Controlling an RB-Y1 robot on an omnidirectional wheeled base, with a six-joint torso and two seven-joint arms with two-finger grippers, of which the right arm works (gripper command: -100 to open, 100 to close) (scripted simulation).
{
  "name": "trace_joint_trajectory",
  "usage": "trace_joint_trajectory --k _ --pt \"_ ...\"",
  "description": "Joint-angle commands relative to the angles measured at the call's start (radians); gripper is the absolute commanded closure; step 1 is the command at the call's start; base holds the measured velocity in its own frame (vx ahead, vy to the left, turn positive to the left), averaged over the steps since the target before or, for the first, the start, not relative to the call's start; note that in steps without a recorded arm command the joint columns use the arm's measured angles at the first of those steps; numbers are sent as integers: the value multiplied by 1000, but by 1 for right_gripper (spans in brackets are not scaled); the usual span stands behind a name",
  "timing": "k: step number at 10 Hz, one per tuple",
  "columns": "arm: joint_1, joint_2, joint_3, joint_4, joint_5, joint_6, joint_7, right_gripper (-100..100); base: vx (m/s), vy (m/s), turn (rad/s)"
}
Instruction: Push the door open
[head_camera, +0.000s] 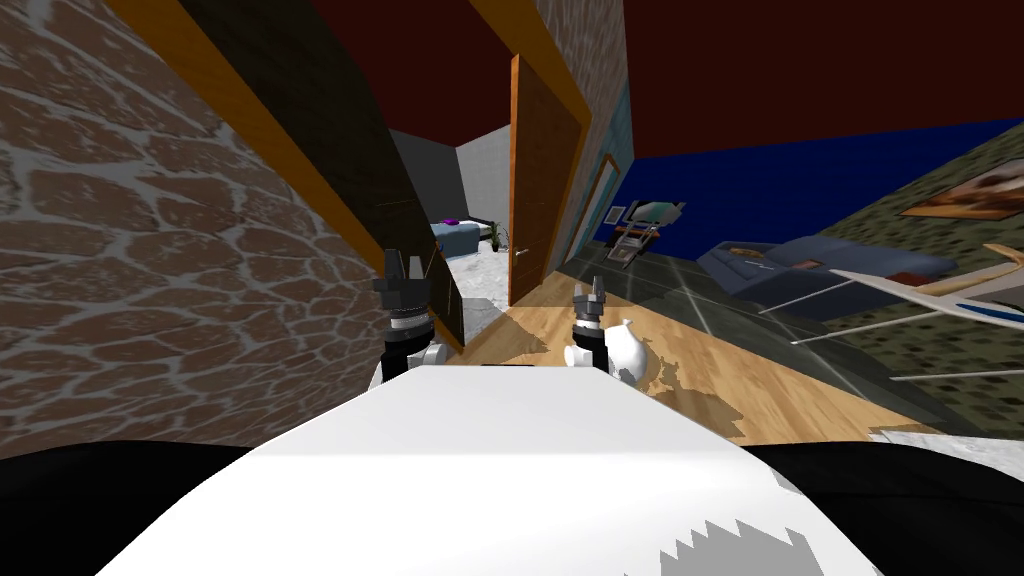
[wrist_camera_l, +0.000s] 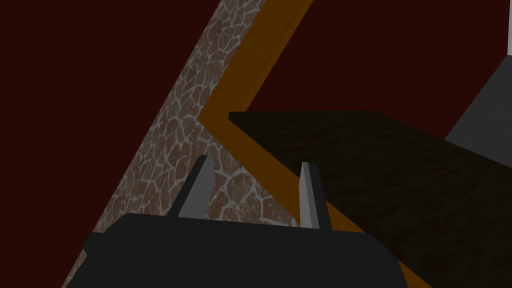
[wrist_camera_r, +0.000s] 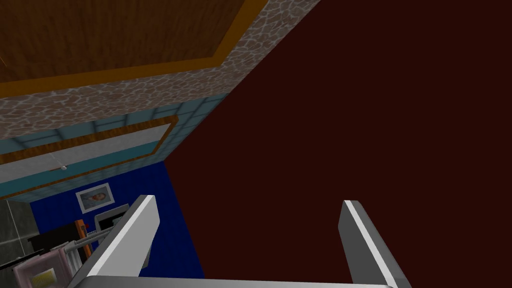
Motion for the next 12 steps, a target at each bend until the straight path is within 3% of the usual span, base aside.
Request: trace_joint_trajectory --k 1,12 --pt "-21 -6 6 28 1 5 -3 -100 80 -48 36" --pt "-187 -39 56 281 11 9 -27 -100 90 -74 51"
